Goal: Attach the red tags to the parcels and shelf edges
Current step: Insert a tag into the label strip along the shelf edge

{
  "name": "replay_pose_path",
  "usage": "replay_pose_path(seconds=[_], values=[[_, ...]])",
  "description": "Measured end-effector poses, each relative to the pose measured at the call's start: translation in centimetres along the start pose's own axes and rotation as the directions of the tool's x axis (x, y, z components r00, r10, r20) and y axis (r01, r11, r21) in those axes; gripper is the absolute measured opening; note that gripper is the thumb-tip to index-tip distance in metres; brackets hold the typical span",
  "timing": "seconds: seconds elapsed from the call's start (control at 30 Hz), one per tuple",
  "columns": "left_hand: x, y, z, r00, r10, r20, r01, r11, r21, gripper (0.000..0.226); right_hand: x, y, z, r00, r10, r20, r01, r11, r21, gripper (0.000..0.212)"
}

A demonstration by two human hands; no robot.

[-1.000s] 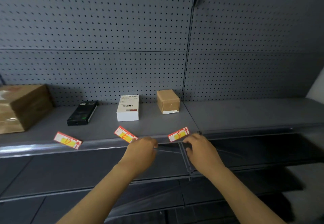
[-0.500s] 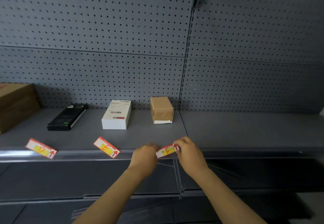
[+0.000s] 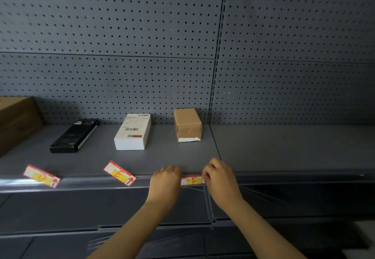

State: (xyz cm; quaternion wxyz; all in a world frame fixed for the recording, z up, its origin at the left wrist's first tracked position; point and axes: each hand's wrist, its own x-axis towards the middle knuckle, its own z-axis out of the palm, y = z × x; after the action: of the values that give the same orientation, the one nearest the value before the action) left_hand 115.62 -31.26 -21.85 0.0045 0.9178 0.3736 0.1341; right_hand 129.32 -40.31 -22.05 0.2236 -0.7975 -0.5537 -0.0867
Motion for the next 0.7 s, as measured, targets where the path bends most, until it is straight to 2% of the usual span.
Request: replay_pose_path(seconds=[0.1, 0.27, 0.43, 0.7], values=[[0.0, -0.2, 0.1, 1.0, 0.02, -0.004, -0.02, 0.999, 0.025, 0.014, -0.6, -0.1, 0.5, 0.999, -0.027, 0.022, 0.027, 1.0, -0.01, 0.009], [-0.2, -0.1, 0.3, 0.998, 0.056, 0.0, -0.056, 0.998, 0.031, 0.014, -0.7, -0.1, 1.1, 1.0, 0.01, 0.002, -0.01, 0.999, -0.035, 0.02], [-0.3, -0.1, 0.3, 0.999, 0.043, 0.007, -0.043, 0.998, 0.04, 0.012, -0.6, -0.1, 1.1, 1.0, -0.017, 0.012, 0.017, 0.999, -0.036, 0.011], [-0.7, -0.5, 0.0, 0.996, 0.084, 0.019, -0.085, 0.993, 0.079, 0.023, -0.6, -0.7, 1.4, 1.0, 0.008, -0.011, -0.008, 0.999, -0.048, 0.016]])
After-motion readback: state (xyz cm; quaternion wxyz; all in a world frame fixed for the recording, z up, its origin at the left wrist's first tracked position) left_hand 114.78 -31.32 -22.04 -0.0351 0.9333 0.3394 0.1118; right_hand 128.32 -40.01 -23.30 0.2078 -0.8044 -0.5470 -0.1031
